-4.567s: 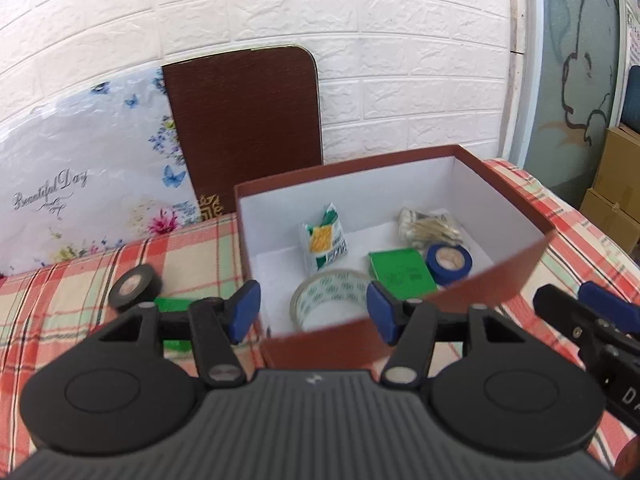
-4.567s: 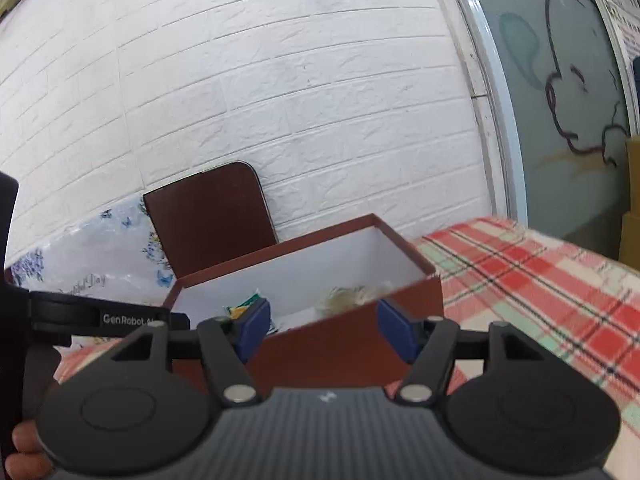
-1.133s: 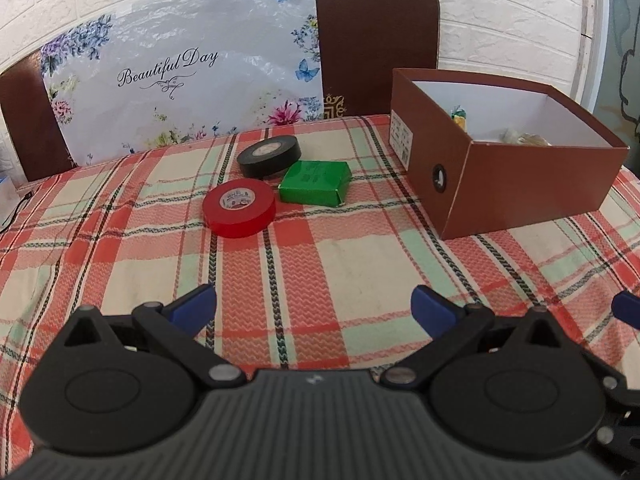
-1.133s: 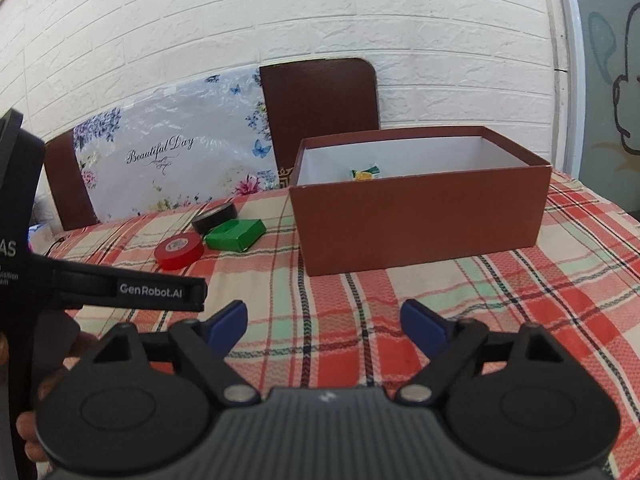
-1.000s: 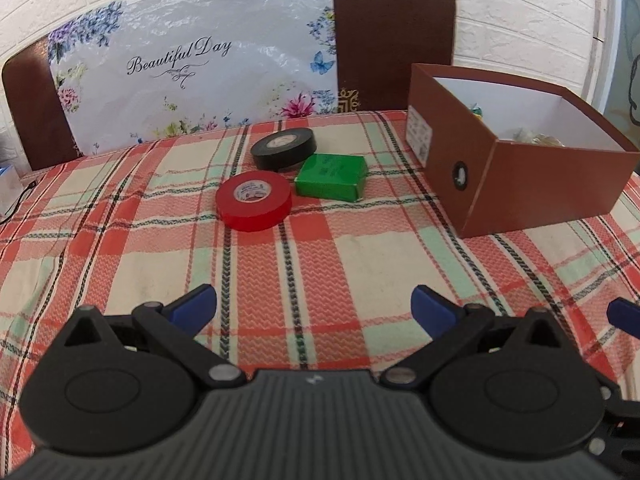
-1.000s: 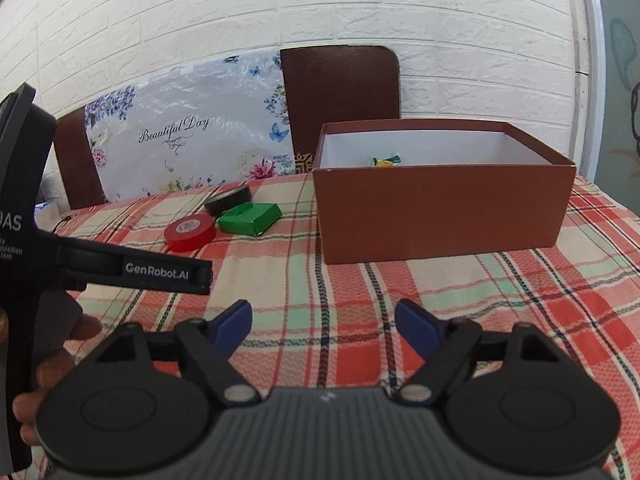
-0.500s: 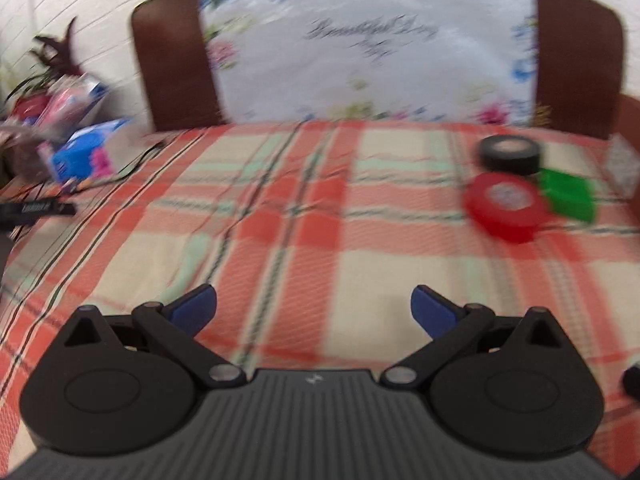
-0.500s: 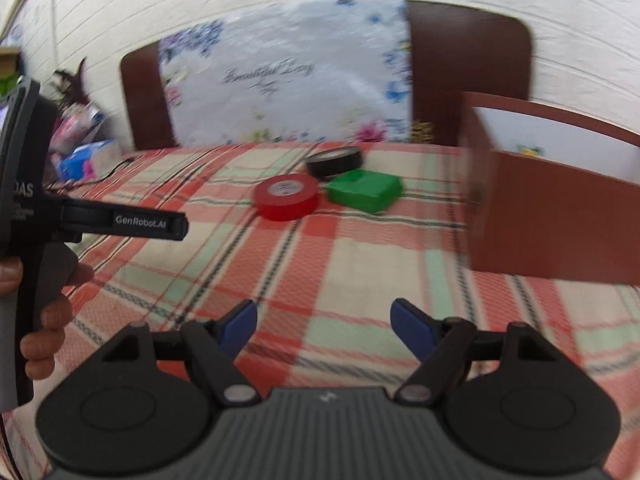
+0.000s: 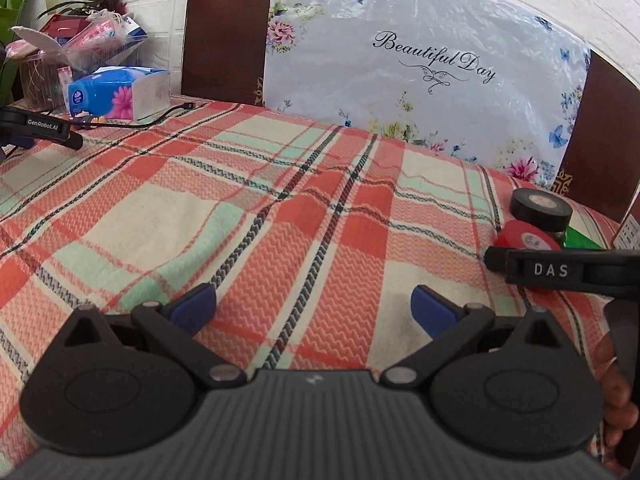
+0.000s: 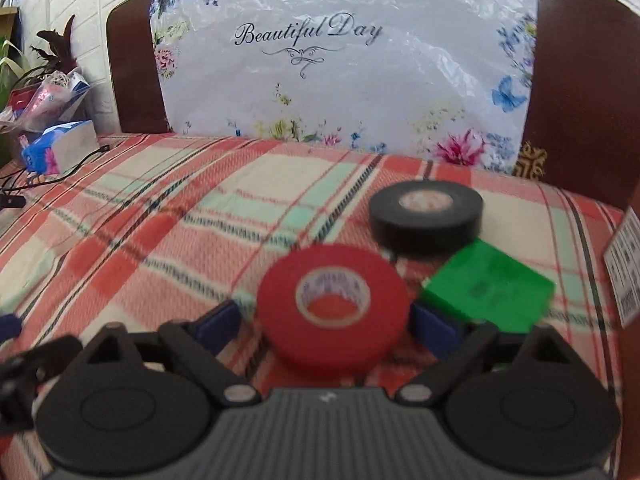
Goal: Organize objects
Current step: 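Grasp the red tape roll with the right gripper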
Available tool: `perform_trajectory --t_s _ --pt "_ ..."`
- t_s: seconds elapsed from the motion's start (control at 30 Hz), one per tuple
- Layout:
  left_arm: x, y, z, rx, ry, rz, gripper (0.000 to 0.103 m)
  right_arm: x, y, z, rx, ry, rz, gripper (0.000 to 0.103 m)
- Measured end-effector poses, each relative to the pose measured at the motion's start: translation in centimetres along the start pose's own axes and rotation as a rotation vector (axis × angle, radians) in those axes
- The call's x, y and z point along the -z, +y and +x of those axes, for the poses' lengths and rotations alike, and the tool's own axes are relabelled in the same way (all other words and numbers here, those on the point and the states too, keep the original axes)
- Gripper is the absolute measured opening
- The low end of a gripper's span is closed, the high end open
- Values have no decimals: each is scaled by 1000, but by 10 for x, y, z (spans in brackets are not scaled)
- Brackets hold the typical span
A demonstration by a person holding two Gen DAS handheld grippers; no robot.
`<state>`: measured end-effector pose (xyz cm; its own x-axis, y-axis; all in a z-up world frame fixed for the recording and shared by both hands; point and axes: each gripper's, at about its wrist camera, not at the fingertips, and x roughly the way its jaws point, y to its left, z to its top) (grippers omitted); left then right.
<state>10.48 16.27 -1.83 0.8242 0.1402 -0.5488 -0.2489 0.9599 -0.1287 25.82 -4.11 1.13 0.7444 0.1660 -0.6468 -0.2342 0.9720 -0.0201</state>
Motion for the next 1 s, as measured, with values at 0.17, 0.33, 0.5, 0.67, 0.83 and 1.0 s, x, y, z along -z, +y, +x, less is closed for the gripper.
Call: perform_trajectory --t_s 0.17,0.33,0.5,0.67,0.83,1.0 --pt "0 0 -1 4 0 0 103 34 -2 -40 -37 2 -39 76" --pt "-1 -1 -3 32 7 8 103 106 -42 -132 -11 10 -28 77" --pt "2 -37 -23 152 97 26 103 161 -94 -207 118 8 86 85" --pt "18 -136 -80 513 209 251 90 183 -103 -231 118 -19 115 83" --pt "38 -197 -108 635 291 441 78 177 -93 -228 131 -22 39 82" --pt "58 -225 -99 636 406 531 57 170 -96 -219 101 -7 38 80"
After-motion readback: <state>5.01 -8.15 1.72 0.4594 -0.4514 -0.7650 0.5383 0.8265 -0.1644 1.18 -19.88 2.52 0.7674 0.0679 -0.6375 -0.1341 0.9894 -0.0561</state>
